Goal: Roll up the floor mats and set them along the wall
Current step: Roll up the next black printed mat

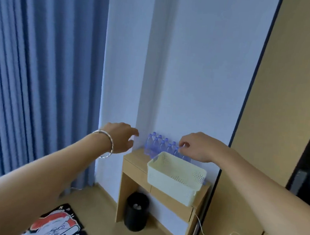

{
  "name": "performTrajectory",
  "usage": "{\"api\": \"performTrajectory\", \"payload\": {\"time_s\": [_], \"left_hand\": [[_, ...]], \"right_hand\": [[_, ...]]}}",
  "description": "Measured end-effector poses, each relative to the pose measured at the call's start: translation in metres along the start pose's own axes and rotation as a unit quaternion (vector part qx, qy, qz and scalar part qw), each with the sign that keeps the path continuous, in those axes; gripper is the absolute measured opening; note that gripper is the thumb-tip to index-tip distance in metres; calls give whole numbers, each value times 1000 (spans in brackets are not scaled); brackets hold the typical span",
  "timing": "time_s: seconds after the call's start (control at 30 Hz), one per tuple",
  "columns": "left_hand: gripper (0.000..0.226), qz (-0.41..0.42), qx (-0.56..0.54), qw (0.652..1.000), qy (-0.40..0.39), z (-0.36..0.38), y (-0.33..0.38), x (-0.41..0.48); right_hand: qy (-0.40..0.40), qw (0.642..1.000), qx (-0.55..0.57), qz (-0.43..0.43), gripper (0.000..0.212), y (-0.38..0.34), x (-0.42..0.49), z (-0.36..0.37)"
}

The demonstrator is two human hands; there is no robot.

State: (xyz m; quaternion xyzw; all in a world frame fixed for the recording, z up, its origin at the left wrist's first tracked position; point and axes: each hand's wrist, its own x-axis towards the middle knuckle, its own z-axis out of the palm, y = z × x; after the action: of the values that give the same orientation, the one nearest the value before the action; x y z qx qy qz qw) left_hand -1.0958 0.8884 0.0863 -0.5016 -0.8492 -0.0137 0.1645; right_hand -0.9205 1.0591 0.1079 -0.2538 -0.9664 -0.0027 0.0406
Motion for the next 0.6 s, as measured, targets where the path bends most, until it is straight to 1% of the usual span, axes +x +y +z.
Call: {"api": "performTrajectory", "payload": {"time_s": [0.17,0.23,0.3,0.33,0.43,0.5,0.6], "left_hand": [[40,-12,0,1000,8,11,-84,-16],[40,-11,7,1000,-2,18,-121,-23],[41,-19,8,1000,-16,25,-159,-29],[41,-26,7,999,-22,28,-177,-32],[43,-46,-2,998,-38,35,-223,-37],[42,-49,-11,998,-39,45,-246,-39],[42,-52,-23,997,-44,60,-274,-45]], "right_hand": [[3,1000,-1,-7,26,-77,51,7],[-2,1000,12,-13,17,-112,74,15],[0,999,29,-19,25,-151,95,27],[-7,999,35,-25,27,-170,105,35],[-45,997,34,-45,16,-216,129,56],[-46,997,22,-50,27,-240,144,59],[-41,997,23,-66,30,-269,168,61]]}}
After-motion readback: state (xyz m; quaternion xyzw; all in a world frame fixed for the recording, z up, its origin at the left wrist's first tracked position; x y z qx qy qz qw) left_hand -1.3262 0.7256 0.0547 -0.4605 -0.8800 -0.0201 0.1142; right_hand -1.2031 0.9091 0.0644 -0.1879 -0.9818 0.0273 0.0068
